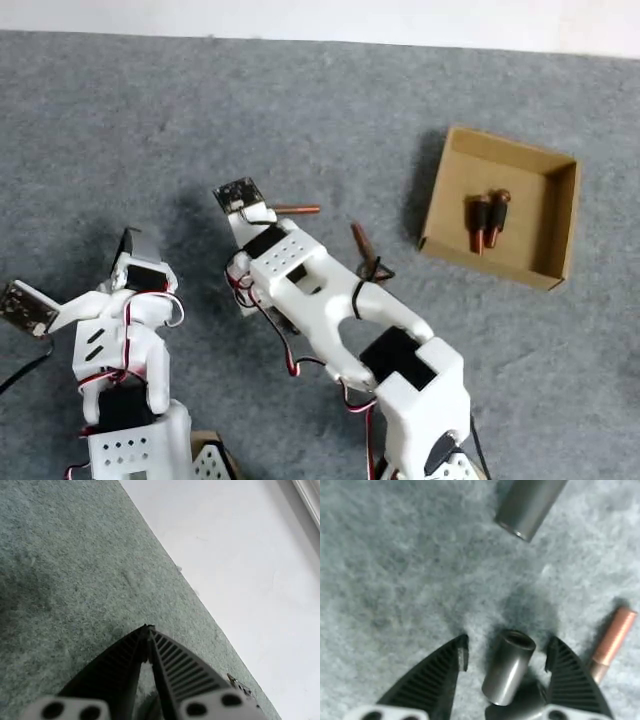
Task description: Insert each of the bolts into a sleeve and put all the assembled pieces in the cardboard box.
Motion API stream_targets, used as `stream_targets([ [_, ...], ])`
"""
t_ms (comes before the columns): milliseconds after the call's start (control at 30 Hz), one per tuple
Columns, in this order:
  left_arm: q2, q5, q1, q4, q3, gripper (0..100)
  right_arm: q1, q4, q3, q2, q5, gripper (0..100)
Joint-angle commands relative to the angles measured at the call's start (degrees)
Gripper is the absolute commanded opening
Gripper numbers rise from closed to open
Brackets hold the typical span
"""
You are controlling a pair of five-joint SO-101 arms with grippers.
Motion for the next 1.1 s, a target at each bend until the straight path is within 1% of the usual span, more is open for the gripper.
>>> stream_targets([
  [0,-0.48,-0.44,-0.66,-0.18,1.19,1,0.22,1.1,-0.13,-0.04,0.18,22.0],
  [233,-0.48,-0.44,-0.66,-0.18,1.19,1,0.31,3.91,-0.48,-0.22,0.18,22.0],
  [667,-0.48,-0.44,-0.66,-0.18,1.19,1,0.4,3.74,-0.48,-0.13,0.35,21.6],
  [733,-0.48,-0.44,-0.57,-0.18,1.19,1,0.4,3.74,-0.48,-0.13,0.26,17.4],
  [933,-0.48,-0.44,-0.48,-0.18,1.19,1,0.4,3.56,-0.48,-0.13,0.53,0.2],
  [1000,-0.48,-0.44,-0.4,-0.18,1.19,1,0.4,3.65,-0.48,-0.13,0.88,0.8],
  [1067,-0.48,-0.44,-0.4,-0.09,1.19,1,0.66,3.82,-0.48,-0.22,3.78,0.4],
])
